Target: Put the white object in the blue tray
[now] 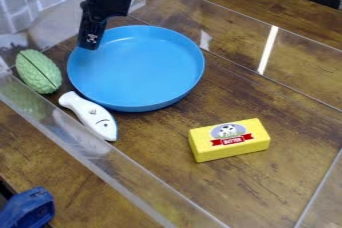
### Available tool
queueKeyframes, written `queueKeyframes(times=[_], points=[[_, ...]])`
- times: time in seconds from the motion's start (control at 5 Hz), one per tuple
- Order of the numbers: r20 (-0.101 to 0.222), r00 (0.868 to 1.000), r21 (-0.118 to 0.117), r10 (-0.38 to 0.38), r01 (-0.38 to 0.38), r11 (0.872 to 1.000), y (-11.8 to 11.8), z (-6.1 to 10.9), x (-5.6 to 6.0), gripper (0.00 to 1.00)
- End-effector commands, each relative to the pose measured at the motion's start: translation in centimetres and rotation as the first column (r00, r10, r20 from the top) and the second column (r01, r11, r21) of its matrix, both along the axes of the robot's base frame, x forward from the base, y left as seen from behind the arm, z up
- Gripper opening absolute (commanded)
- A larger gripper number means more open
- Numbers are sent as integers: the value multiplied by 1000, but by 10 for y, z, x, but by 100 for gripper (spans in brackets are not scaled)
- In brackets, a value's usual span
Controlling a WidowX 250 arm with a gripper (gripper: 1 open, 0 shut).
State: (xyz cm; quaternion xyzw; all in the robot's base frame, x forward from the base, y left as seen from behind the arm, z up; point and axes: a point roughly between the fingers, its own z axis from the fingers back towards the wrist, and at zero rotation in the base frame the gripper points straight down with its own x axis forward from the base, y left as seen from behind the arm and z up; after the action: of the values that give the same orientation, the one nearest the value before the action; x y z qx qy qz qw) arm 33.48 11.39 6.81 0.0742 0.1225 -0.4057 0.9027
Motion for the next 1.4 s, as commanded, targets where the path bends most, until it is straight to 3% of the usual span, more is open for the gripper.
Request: queueKeyframes(times=[0.0,0.2,0.6,1.2], points=[[56,998,6,-8,8,1000,-1,15,11,0],[60,998,-14,-11,12,1000,-1,9,9,100],[73,997,-51,-25,29,998,0,-3,6,100],[118,991,-68,-65,74,995,2,-26,-7,100]])
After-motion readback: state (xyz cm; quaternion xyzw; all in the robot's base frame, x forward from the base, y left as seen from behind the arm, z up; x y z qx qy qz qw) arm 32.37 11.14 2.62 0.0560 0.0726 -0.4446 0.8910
